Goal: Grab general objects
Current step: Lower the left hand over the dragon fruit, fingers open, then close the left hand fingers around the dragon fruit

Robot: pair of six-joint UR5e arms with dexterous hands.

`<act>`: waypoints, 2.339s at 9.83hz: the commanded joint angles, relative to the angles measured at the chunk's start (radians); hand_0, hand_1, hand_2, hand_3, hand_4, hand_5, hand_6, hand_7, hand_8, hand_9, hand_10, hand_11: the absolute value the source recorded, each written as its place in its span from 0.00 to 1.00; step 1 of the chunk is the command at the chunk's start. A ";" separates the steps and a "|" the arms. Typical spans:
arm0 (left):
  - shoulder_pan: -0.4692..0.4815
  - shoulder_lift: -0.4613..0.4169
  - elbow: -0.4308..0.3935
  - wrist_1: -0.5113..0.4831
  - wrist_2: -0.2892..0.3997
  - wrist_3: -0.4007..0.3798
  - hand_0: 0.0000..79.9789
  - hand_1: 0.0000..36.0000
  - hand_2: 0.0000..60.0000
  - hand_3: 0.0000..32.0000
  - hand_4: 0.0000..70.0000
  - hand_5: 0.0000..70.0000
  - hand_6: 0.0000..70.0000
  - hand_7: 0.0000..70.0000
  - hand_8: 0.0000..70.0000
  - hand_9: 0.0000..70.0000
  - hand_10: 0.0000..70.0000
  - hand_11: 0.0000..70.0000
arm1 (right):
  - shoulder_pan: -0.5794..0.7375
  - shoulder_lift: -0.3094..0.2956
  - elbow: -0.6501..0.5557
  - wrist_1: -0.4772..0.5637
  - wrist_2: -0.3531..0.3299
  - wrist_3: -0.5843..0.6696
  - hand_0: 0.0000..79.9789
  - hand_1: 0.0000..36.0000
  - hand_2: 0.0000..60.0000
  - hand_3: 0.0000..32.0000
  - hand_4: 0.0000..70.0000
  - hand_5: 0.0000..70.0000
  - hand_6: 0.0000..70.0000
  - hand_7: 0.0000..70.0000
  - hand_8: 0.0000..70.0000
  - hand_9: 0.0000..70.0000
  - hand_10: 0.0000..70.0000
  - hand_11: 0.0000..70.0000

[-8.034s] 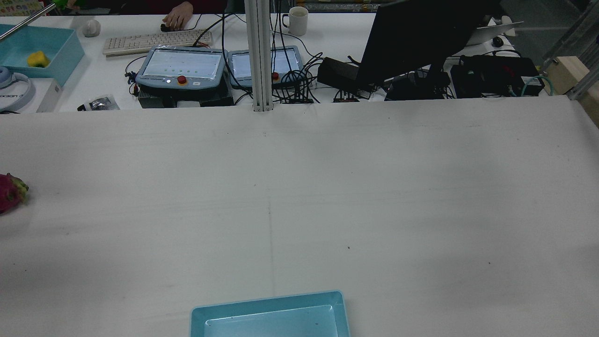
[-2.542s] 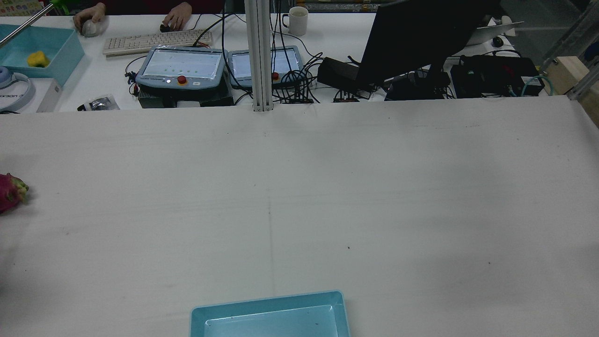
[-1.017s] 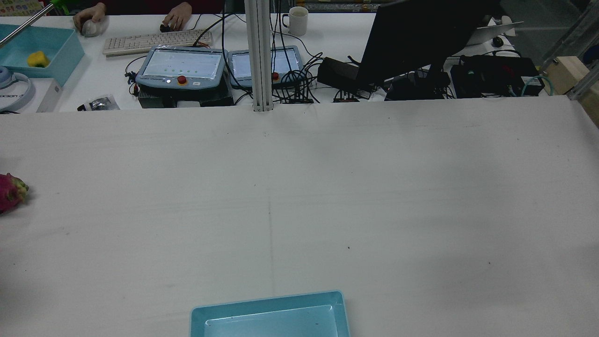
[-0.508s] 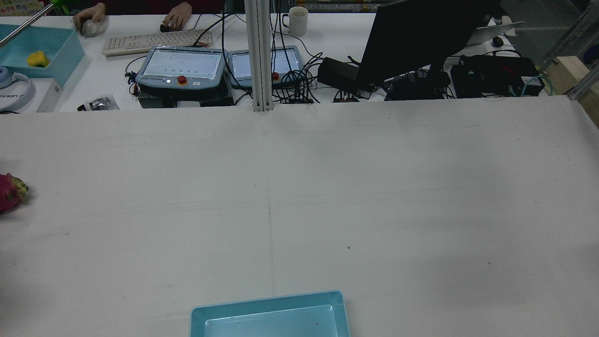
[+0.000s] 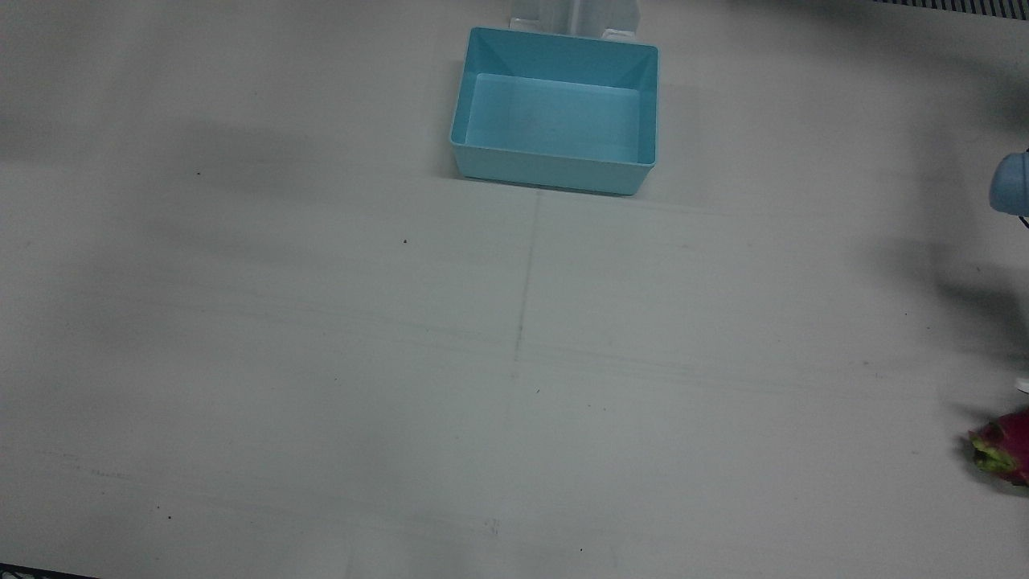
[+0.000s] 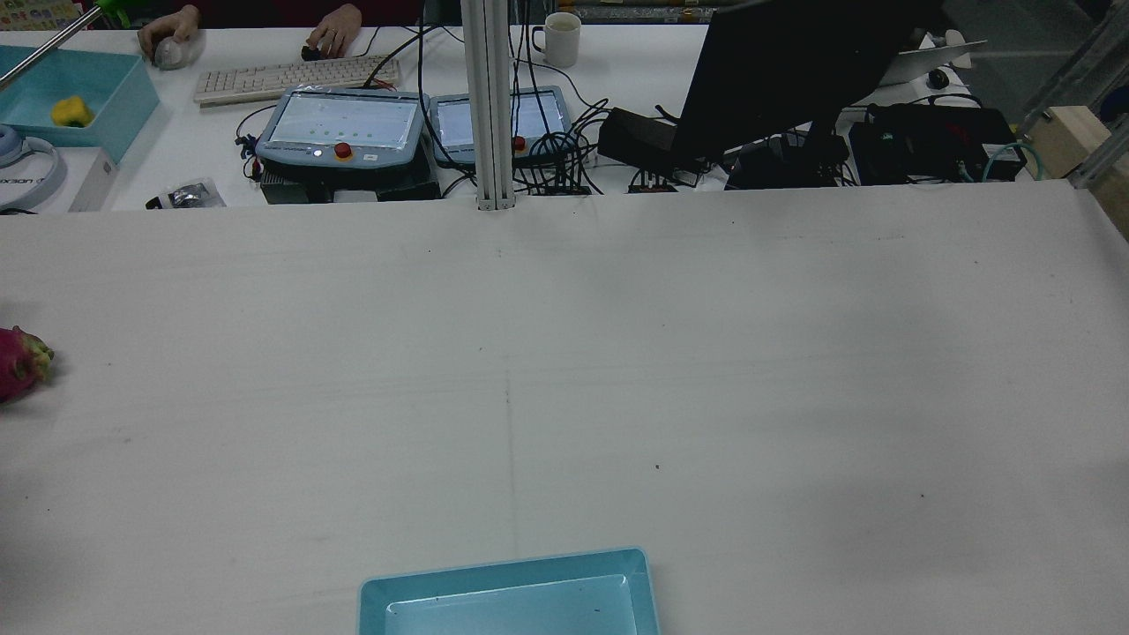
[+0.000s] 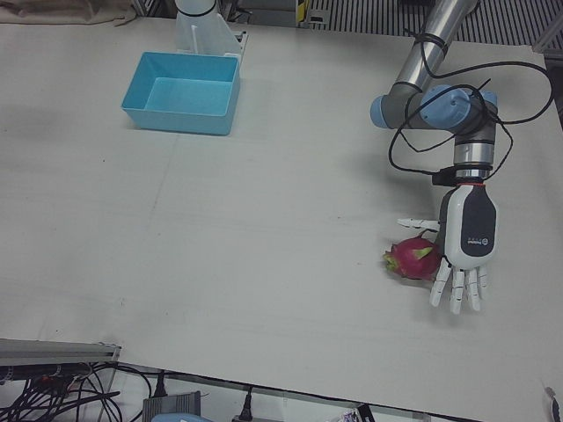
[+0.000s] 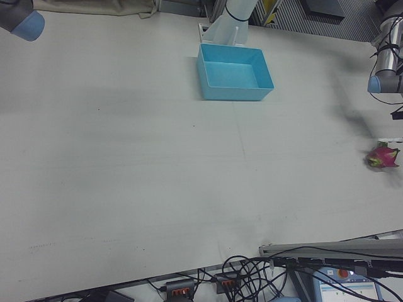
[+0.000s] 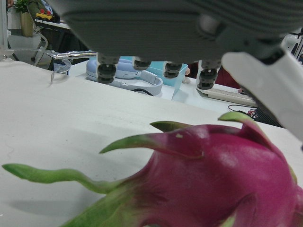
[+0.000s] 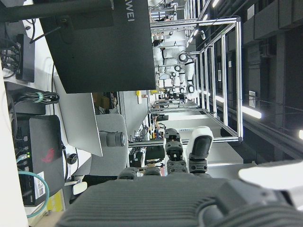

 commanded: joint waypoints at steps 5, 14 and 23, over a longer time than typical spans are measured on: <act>0.008 0.001 0.017 -0.019 0.000 0.000 0.65 0.59 0.05 0.37 0.00 0.04 0.00 0.15 0.00 0.01 0.00 0.00 | 0.000 0.000 0.000 0.000 0.000 0.002 0.00 0.00 0.00 0.00 0.00 0.00 0.00 0.00 0.00 0.00 0.00 0.00; 0.027 0.001 0.044 -0.046 0.000 0.000 0.65 0.56 0.04 0.25 0.00 0.05 0.00 0.16 0.01 0.01 0.00 0.00 | 0.000 0.000 0.000 0.000 0.000 0.000 0.00 0.00 0.00 0.00 0.00 0.00 0.00 0.00 0.00 0.00 0.00 0.00; 0.034 -0.001 0.047 -0.054 -0.021 0.000 0.65 0.57 0.06 0.19 0.00 0.06 0.00 0.18 0.03 0.02 0.00 0.00 | 0.000 -0.002 0.000 0.000 0.000 0.002 0.00 0.00 0.00 0.00 0.00 0.00 0.00 0.00 0.00 0.00 0.00 0.00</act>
